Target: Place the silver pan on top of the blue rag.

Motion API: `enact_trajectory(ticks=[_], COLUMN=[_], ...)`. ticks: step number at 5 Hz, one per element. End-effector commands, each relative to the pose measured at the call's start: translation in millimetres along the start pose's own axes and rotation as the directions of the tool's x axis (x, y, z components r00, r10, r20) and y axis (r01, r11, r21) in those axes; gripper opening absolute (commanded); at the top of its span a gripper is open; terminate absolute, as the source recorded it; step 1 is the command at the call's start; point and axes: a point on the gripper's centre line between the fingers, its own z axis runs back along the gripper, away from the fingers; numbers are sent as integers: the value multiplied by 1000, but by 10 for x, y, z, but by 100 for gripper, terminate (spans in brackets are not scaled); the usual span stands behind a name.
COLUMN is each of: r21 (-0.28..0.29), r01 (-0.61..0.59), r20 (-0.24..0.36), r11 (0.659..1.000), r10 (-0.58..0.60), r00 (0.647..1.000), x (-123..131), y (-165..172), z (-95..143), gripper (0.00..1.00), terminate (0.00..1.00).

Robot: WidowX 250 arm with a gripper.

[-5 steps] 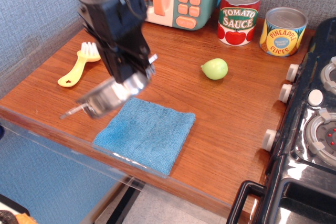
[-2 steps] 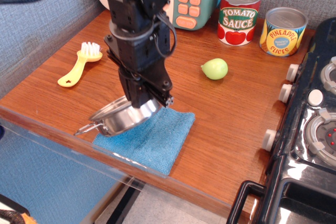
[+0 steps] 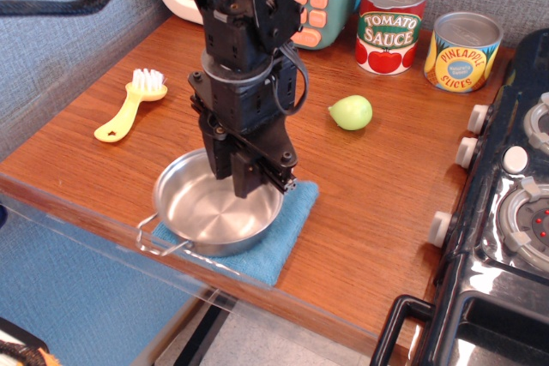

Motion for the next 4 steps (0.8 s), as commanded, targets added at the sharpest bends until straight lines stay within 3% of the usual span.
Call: enact_trajectory(ticks=[1, 2, 3, 4], r21=[-61, -39, -36, -36], r01=[-124, -269, -293, -293], r20=[162, 170, 114, 114], r11=[990, 962, 956, 956], r10=[132, 272, 295, 295], r00=[978, 947, 949, 949], x=[126, 97, 127, 127], y=[347, 762, 918, 918], z=[700, 828, 648, 648], gripper=[100, 100, 100, 100], terminate=[0, 0, 0, 0])
